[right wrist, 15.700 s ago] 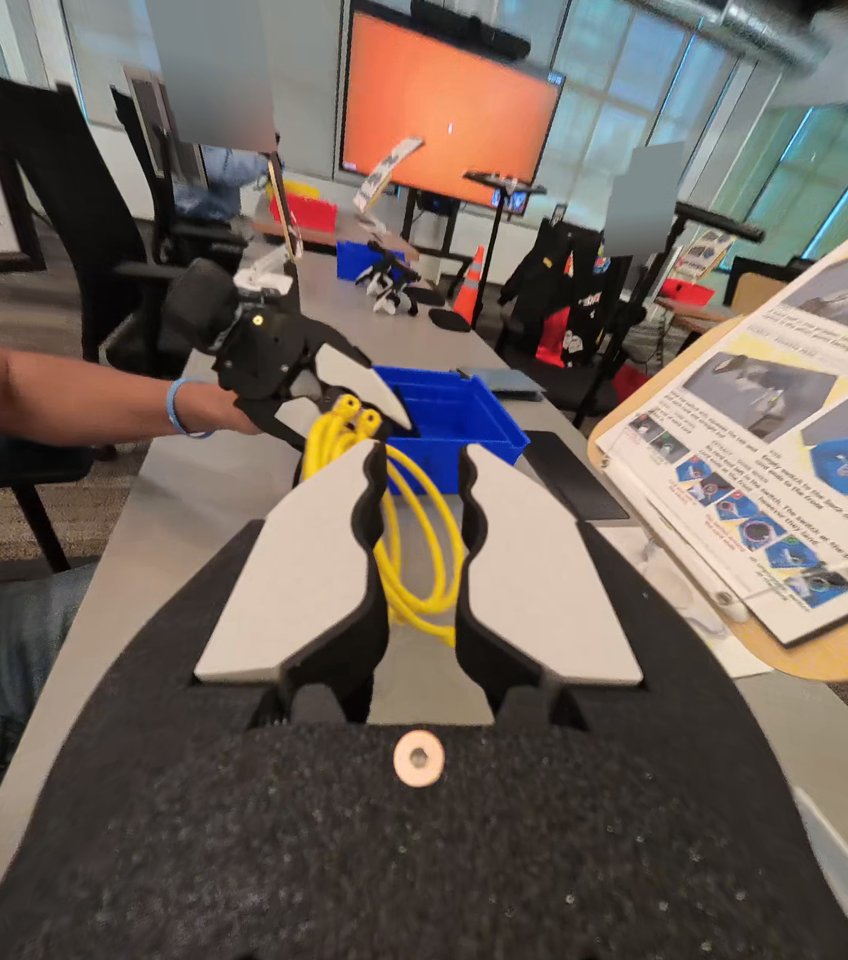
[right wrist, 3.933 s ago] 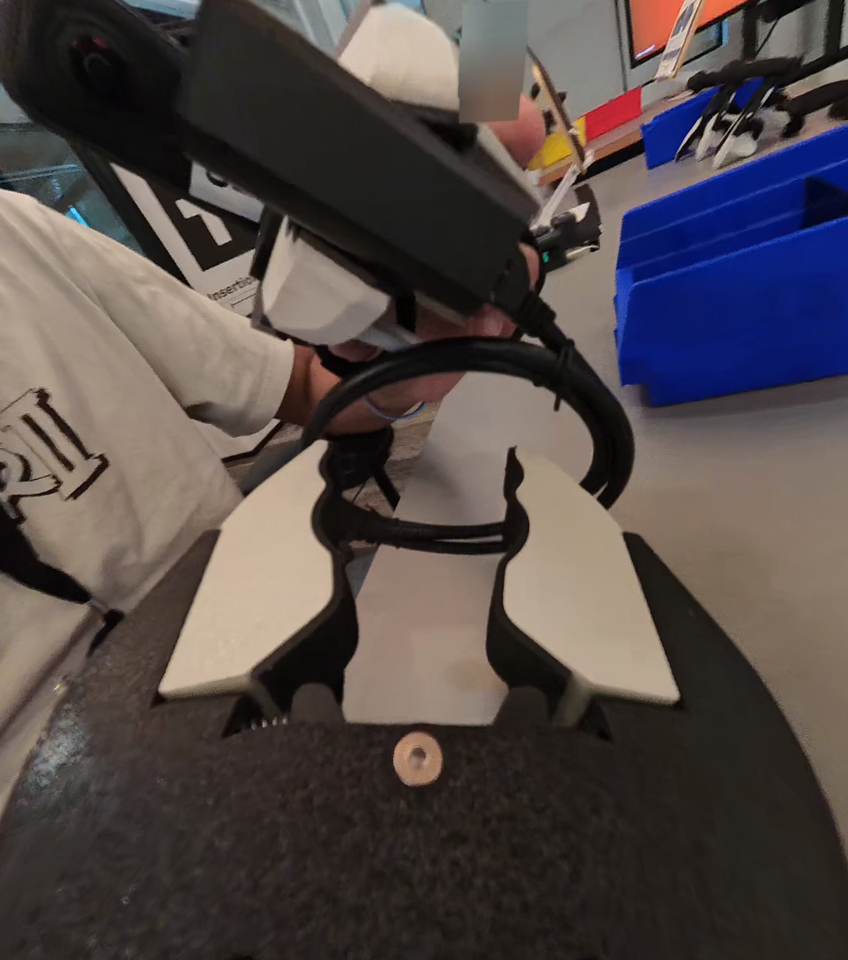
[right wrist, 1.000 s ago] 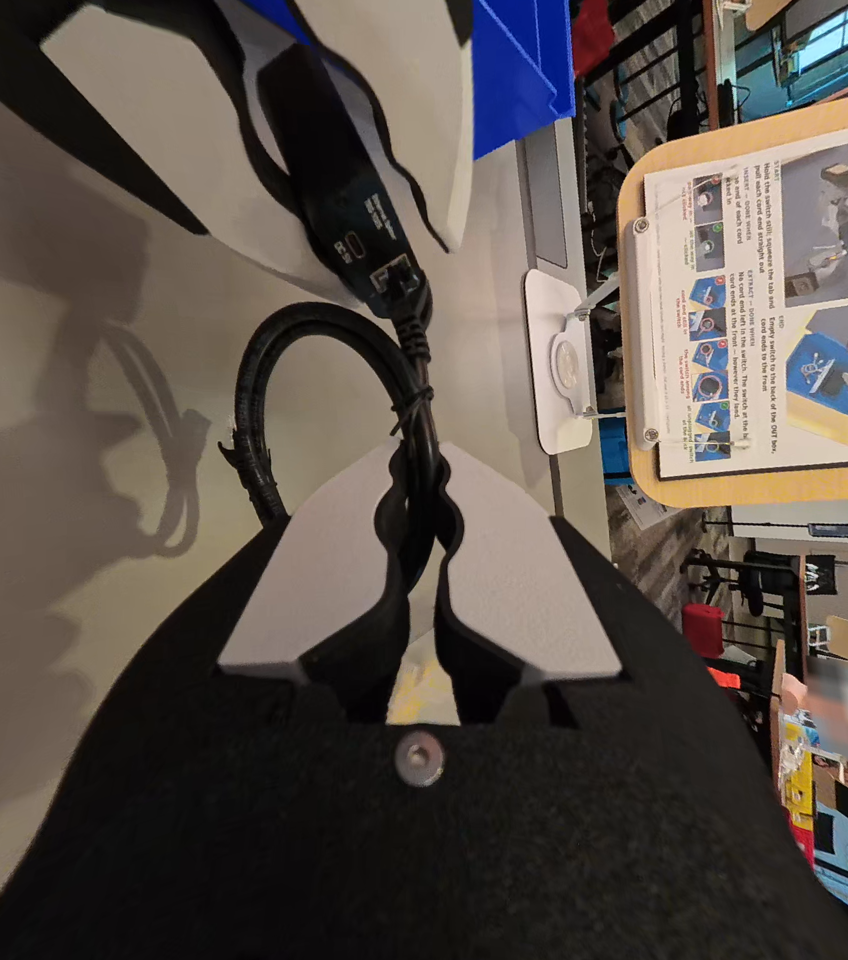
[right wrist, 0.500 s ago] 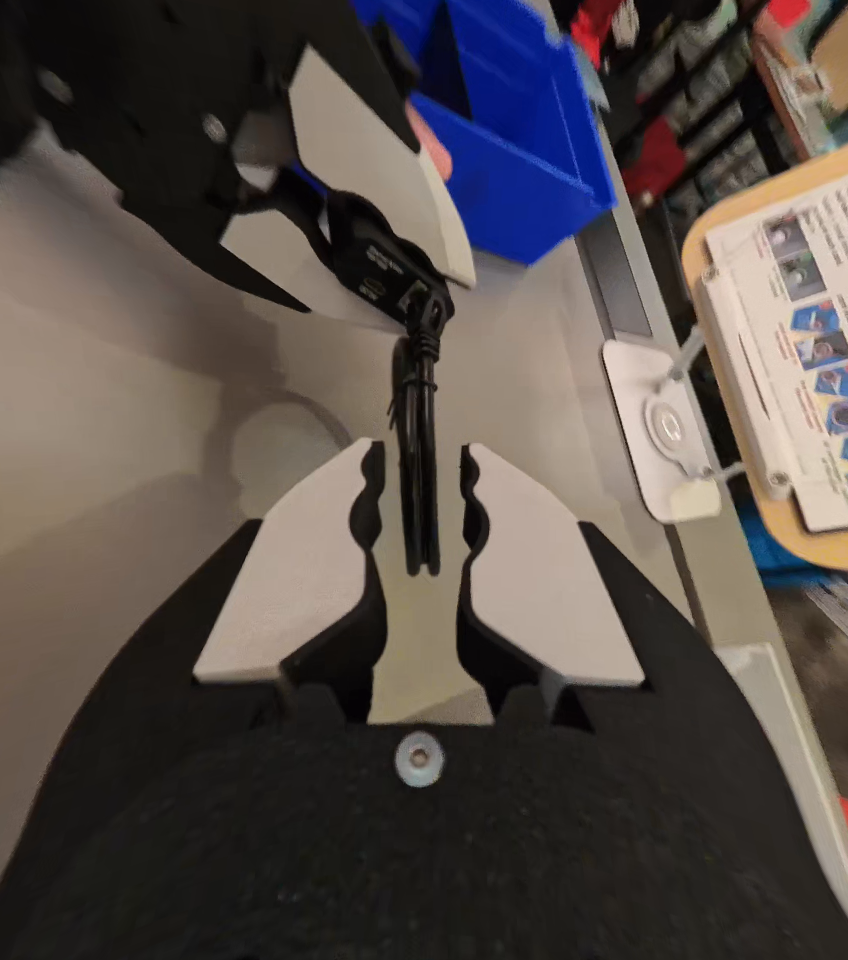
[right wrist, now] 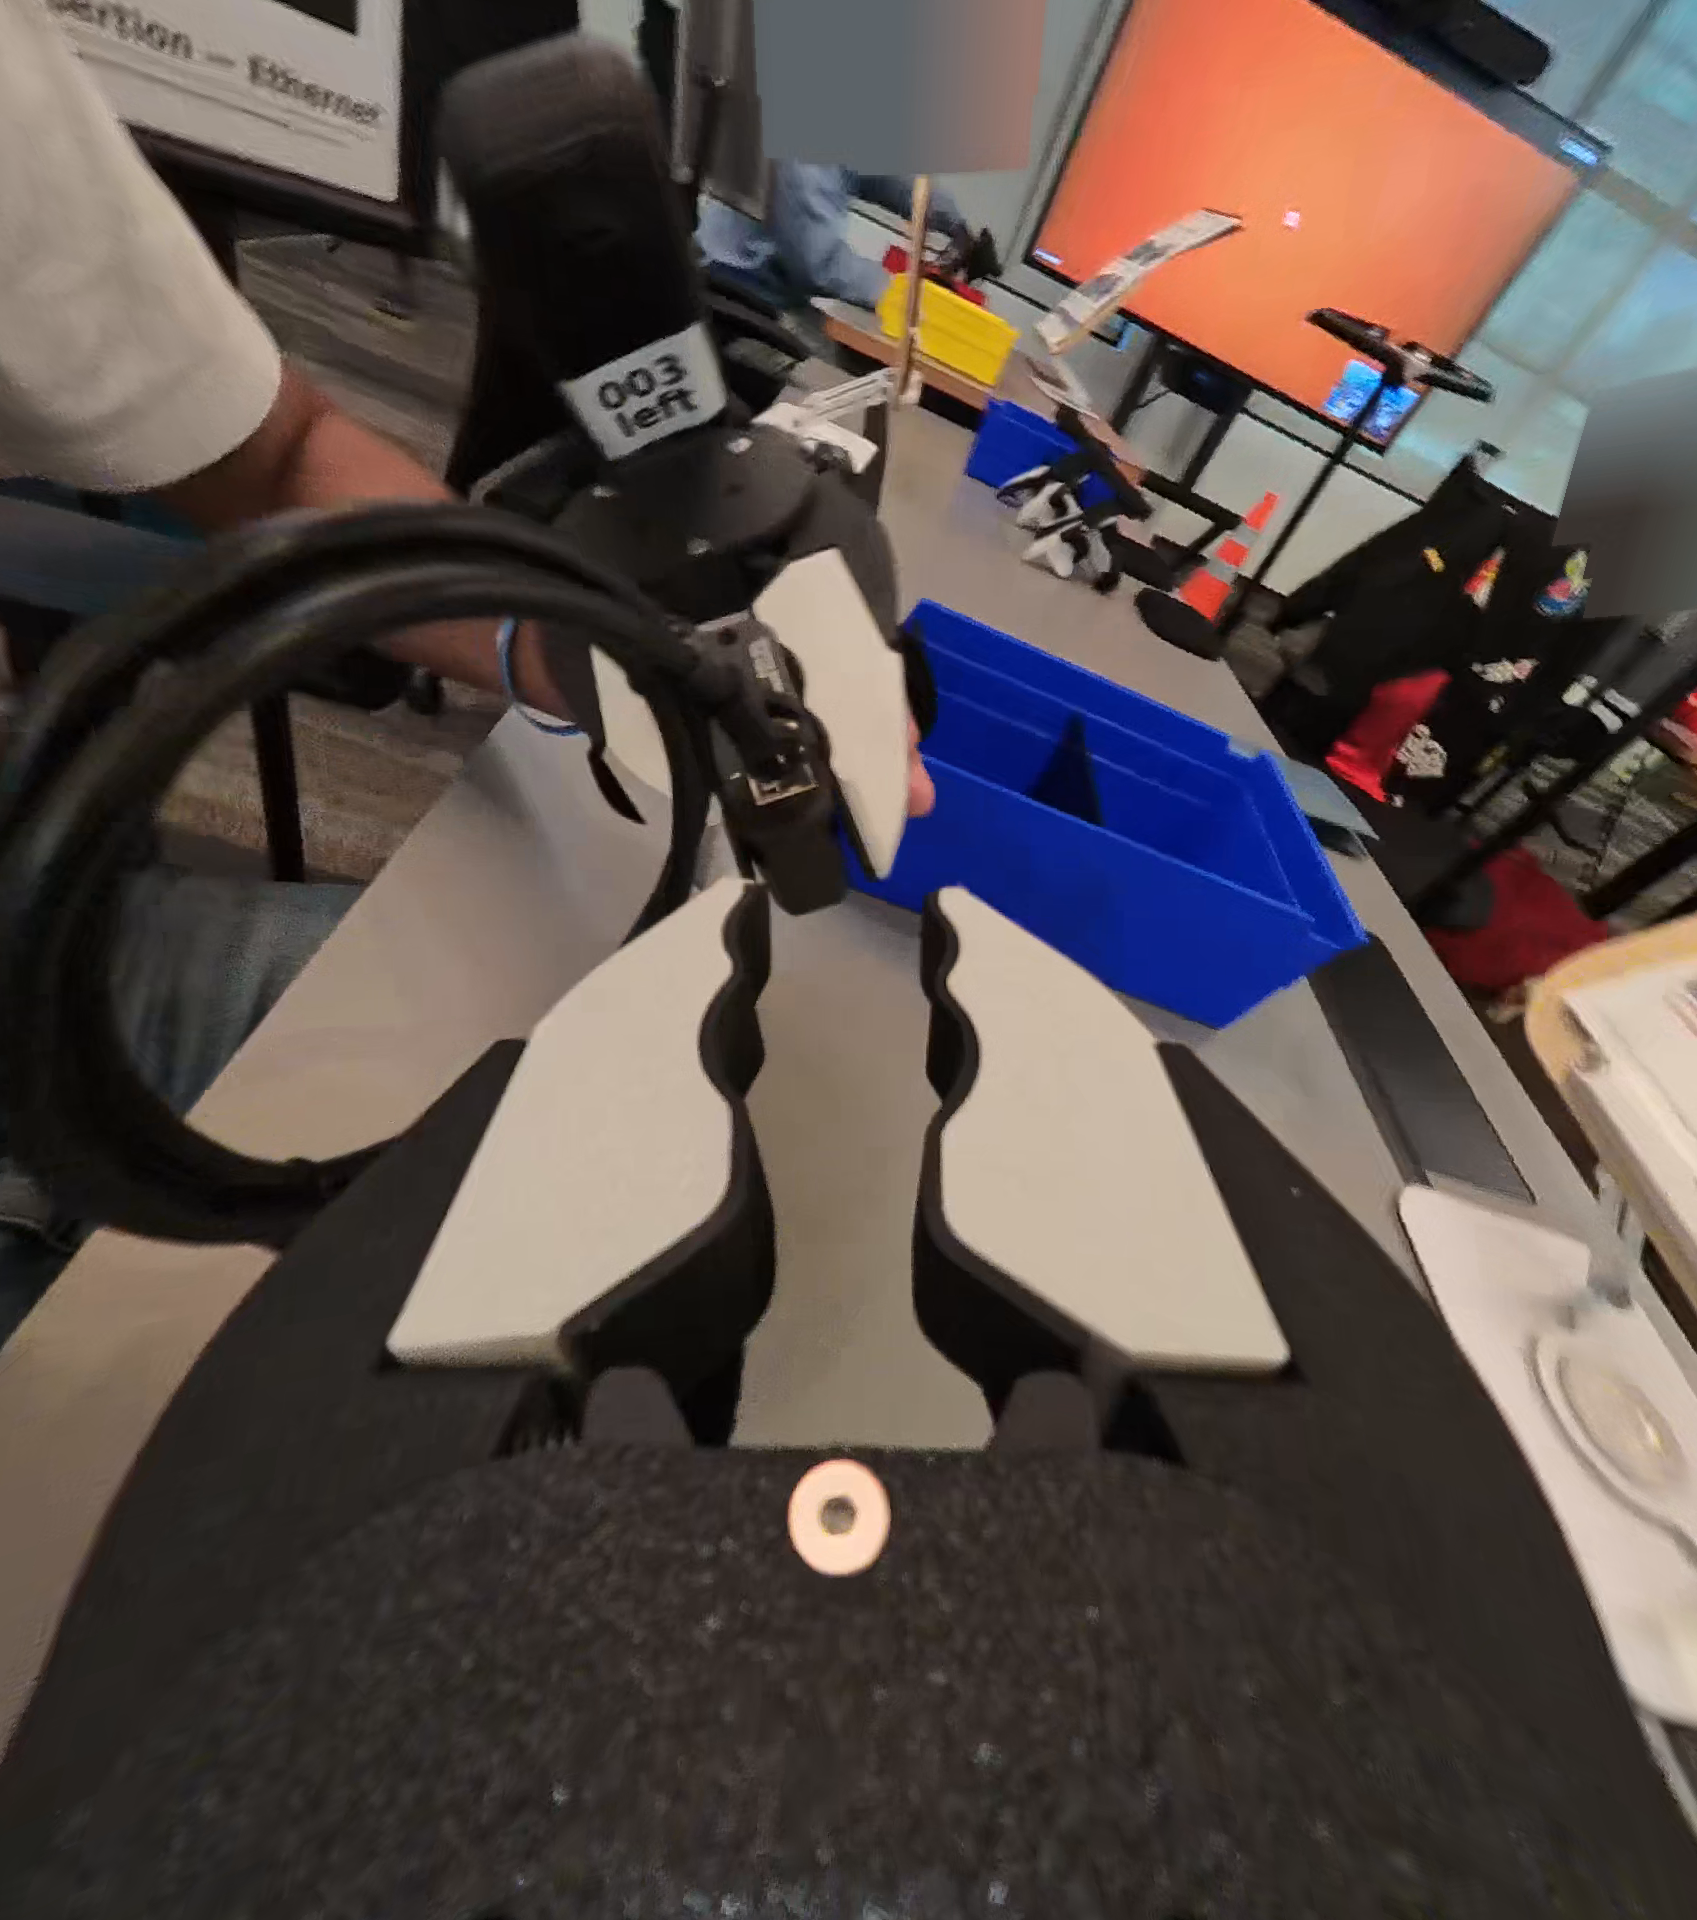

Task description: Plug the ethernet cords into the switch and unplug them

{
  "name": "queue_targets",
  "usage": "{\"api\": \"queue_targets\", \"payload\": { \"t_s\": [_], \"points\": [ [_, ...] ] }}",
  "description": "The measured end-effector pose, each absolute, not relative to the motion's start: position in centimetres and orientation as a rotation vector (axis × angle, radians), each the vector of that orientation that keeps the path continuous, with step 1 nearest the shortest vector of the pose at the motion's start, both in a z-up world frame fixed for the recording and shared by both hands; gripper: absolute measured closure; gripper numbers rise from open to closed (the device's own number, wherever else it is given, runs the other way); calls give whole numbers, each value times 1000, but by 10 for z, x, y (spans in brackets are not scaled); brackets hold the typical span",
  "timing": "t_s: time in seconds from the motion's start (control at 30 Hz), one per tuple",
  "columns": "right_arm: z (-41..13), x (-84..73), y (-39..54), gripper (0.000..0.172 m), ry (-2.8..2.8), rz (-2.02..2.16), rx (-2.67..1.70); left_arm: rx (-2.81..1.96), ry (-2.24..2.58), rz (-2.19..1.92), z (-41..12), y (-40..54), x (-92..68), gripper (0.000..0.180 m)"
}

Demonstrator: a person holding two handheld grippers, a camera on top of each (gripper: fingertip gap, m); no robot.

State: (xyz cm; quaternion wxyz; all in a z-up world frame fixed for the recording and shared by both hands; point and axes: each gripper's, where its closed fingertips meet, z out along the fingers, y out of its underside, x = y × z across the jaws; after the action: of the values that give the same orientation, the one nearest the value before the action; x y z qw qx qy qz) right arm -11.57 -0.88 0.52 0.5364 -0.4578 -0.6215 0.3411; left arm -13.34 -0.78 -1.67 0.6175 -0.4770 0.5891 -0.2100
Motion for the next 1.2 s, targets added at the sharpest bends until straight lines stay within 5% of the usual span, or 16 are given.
{"api": "queue_targets", "payload": {
  "t_s": [1.2],
  "points": [
    [8, -150, -36, 160, -1484, 1144, -996, -1226, 1407, -633, -29, -18, -122, 155]
  ]
}}
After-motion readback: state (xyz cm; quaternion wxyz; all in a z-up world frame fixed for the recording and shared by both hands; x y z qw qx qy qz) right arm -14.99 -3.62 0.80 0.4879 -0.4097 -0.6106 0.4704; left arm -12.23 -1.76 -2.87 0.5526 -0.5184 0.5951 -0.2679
